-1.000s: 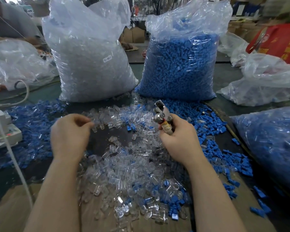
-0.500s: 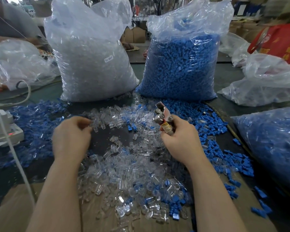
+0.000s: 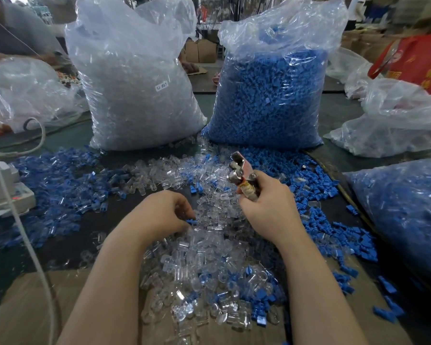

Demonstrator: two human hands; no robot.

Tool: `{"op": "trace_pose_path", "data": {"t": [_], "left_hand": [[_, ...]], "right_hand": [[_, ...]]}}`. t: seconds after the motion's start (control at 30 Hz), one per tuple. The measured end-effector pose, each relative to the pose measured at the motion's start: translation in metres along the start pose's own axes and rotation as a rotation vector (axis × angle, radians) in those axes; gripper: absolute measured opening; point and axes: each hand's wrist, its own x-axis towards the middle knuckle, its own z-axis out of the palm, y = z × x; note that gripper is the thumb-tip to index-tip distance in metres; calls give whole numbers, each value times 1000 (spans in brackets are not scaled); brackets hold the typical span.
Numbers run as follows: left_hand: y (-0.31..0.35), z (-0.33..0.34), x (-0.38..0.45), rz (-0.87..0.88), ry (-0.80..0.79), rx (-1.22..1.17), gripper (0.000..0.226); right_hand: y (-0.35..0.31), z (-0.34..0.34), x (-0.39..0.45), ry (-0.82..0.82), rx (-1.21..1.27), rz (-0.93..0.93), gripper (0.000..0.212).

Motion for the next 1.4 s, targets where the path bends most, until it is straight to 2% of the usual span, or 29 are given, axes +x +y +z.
{"op": "trace_pose_path", "data": {"t": [0.17, 0.33, 0.47, 0.77, 0.93, 1.0, 1.1, 1.2, 1.3, 1.4], "left_hand": [[0, 3, 0, 2, 29, -36, 17], [8, 3, 0, 49, 230, -235, 10], [28, 7, -2, 128, 209, -486, 7], [34, 7, -3, 233, 220, -612, 18], [33, 5, -5, 216, 202, -610, 15], [20, 0, -3, 162, 306, -595, 14], [-11, -12, -2, -54, 524, -392, 14], [-27, -11, 2, -187, 441, -212, 21], [-24, -3, 5, -182, 353, -124, 30], [-18, 5, 8, -169, 336, -38, 36]], "right_hand": [[0, 0, 0, 1, -5, 6, 5], [-2, 1, 1, -12, 0, 22, 4], [-4, 1, 1, -41, 82, -18, 12], [-8, 4, 2, -5, 158, -6, 23], [-9, 4, 1, -1, 229, -14, 20], [-6, 5, 1, 17, 214, 3, 15], [-2, 5, 2, 63, 214, 26, 20], [-1, 6, 3, 59, 209, 28, 22], [-1, 7, 4, 49, 165, 30, 22], [-1, 7, 3, 48, 135, 27, 20]]}}
